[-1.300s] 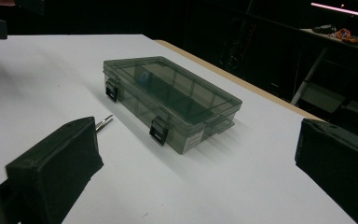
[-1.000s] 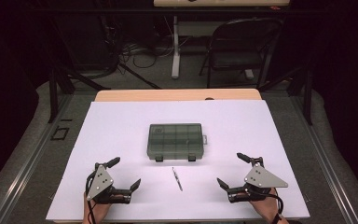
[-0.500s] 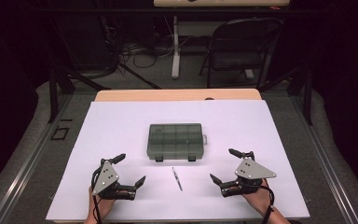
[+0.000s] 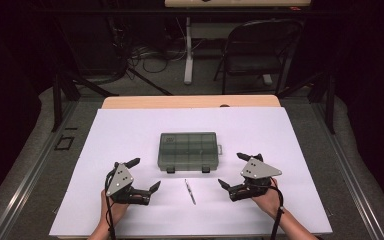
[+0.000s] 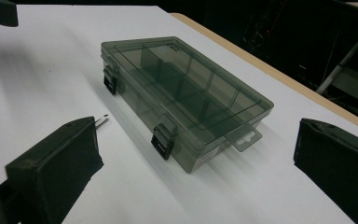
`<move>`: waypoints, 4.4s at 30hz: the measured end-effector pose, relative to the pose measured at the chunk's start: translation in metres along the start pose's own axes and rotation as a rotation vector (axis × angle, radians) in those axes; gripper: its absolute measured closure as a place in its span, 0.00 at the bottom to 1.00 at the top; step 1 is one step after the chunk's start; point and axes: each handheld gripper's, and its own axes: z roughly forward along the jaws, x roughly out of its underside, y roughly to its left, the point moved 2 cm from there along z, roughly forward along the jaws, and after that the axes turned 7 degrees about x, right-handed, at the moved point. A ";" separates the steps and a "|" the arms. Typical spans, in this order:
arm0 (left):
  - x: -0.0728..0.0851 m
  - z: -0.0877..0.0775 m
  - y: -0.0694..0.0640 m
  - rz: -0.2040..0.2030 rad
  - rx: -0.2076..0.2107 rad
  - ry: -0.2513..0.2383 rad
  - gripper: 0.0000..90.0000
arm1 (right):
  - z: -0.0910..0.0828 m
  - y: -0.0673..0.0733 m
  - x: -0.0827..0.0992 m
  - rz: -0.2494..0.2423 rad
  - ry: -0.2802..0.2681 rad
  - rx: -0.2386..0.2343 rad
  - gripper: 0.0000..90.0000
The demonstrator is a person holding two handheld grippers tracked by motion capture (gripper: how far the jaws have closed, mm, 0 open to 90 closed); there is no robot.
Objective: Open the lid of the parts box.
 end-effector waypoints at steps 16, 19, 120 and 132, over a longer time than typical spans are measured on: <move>-0.004 0.019 0.024 -0.028 0.044 0.065 0.00 | 0.028 -0.013 -0.001 -0.011 0.097 -0.035 0.00; -0.006 0.023 0.028 -0.023 0.050 0.079 0.00 | 0.032 -0.015 -0.001 -0.007 0.106 -0.043 0.00; 0.005 0.057 0.051 0.048 0.146 0.330 0.43 | 0.082 -0.027 0.010 -0.010 0.368 -0.180 0.54; 0.002 0.055 0.047 0.088 0.111 0.306 0.45 | 0.080 -0.027 0.008 -0.011 0.363 -0.184 0.56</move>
